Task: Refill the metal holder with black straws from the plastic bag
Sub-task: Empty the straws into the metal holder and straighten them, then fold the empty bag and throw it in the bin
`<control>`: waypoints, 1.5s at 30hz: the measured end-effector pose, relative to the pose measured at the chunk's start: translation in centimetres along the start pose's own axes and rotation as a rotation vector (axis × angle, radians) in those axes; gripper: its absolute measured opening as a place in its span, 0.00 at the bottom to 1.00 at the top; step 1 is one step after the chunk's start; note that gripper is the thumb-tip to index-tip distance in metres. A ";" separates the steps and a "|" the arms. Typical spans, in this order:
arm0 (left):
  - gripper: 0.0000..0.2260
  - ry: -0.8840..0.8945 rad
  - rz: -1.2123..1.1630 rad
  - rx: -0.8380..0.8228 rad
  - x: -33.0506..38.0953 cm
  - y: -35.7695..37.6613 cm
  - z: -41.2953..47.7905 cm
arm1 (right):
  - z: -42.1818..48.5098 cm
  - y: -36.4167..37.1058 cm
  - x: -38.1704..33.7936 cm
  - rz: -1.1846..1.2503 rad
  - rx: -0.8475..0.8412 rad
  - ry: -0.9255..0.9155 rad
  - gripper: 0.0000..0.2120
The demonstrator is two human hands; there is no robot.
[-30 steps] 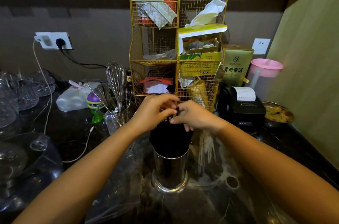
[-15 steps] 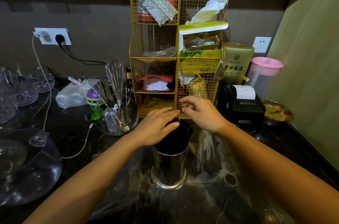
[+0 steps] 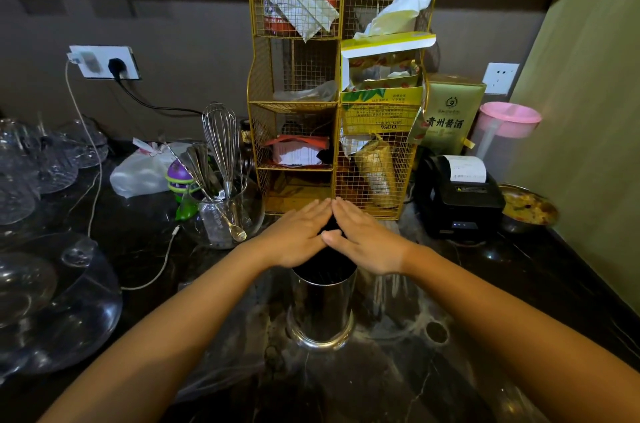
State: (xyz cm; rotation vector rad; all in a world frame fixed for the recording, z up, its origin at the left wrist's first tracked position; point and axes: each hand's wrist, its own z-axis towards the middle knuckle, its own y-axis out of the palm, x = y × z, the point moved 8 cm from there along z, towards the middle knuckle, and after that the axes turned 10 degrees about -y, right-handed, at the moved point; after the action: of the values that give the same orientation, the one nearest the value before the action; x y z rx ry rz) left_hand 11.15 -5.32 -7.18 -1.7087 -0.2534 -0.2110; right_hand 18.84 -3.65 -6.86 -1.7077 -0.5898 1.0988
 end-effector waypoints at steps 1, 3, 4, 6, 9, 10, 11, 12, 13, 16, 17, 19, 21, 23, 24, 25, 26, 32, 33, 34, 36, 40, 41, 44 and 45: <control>0.26 -0.015 0.009 0.001 0.0 -0.2 0.0 | 0.0 -0.2 0.0 -0.011 -0.002 0.005 0.34; 0.25 -0.043 -0.001 0.038 -0.1 -1.0 -0.1 | 0.0 -0.7 -0.2 -0.030 0.003 0.017 0.34; 0.25 -0.056 -0.021 0.077 -0.3 -1.8 -0.2 | 0.0 -1.1 -0.4 -0.037 0.014 0.021 0.34; 0.25 -0.084 -0.049 0.186 -1.2 -3.6 -0.6 | 0.0 -2.2 -1.0 -0.054 0.050 0.025 0.34; 0.26 -0.148 -0.047 0.341 -2.9 -6.4 -1.8 | 0.6 -4.0 -2.3 -0.091 0.102 0.019 0.35; 0.26 -0.174 -0.045 0.376 -3.5 -7.2 -2.3 | 0.9 -4.6 -2.9 -0.103 0.117 0.013 0.35; 0.26 -0.199 -0.039 0.404 -4.1 -7.8 -2.8 | 1.2 -5.1 -3.6 -0.110 0.133 0.002 0.35; 0.26 -0.221 -0.032 0.425 -4.6 -8.3 -3.4 | 1.4 -5.6 -4.3 -0.112 0.150 -0.012 0.35; 0.26 -0.240 -0.028 0.443 -5.1 -8.7 -4.0 | 1.7 -6.0 -5.1 -0.111 0.165 -0.031 0.34; 0.26 -0.297 -0.024 0.481 -6.9 -9.2 -6.0 | 2.5 -6.1 -7.7 -0.118 0.188 -0.099 0.35; 0.26 -0.317 -0.021 0.488 -7.6 -9.1 -6.7 | 2.8 -5.8 -8.6 -0.120 0.187 -0.121 0.35; 0.26 -0.356 -0.016 0.491 -8.7 -8.7 -7.9 | 3.4 -4.9 -10.2 -0.125 0.175 -0.163 0.35; 0.27 -0.395 0.008 0.485 -10.0 -7.9 -9.1 | 4.0 -3.5 -11.7 -0.125 0.158 -0.206 0.34; 0.27 -0.438 0.020 0.460 -11.5 -6.4 -10.3 | 4.5 -1.5 -12.9 -0.101 0.129 -0.252 0.35; 0.27 -0.461 0.014 0.441 -12.3 -5.5 -10.9 | 4.6 -0.4 -13.4 -0.081 0.113 -0.278 0.35; 0.28 -0.487 0.007 0.419 -13.1 -4.3 -11.5 | 4.8 0.9 -13.8 -0.056 0.094 -0.303 0.35; 0.29 -0.510 0.008 0.393 -13.8 -2.9 -12.2 | 4.9 2.3 -14.2 -0.030 0.071 -0.325 0.35; 0.41 -0.529 -0.010 0.071 -16.2 7.4 -15.4 | 4.8 11.8 -12.9 -0.020 -0.150 -0.310 0.36; 0.38 -0.532 -0.026 0.011 -16.4 9.0 -15.9 | 4.7 13.3 -12.1 -0.043 -0.196 -0.291 0.36; 0.34 -0.532 -0.039 -0.037 -16.5 10.4 -16.4 | 4.4 14.6 -11.3 -0.070 -0.240 -0.274 0.37; 0.32 -0.520 -0.049 -0.075 -16.5 12.4 -17.4 | 3.9 17.0 -9.7 -0.143 -0.311 -0.248 0.37; 0.28 -0.460 -0.030 -0.019 -16.2 13.8 -18.5 | 2.8 19.7 -7.9 -0.255 -0.378 -0.276 0.34; 0.25 -0.442 -0.045 0.008 -16.0 13.7 -18.6 | 2.7 19.9 -7.8 -0.294 -0.371 -0.302 0.33; 0.20 -0.395 -0.117 0.101 -15.7 12.8 -18.7 | 2.4 20.2 -7.9 -0.380 -0.317 -0.380 0.29; 0.19 -0.385 -0.124 0.130 -15.8 12.6 -18.6 | 2.4 20.1 -8.0 -0.379 -0.290 -0.394 0.28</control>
State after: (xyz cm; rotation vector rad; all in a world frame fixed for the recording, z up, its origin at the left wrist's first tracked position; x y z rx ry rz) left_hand -0.26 -26.25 -20.76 -1.5963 -0.6454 0.0463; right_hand 10.85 -16.81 -22.30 -1.5325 -1.3189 1.1142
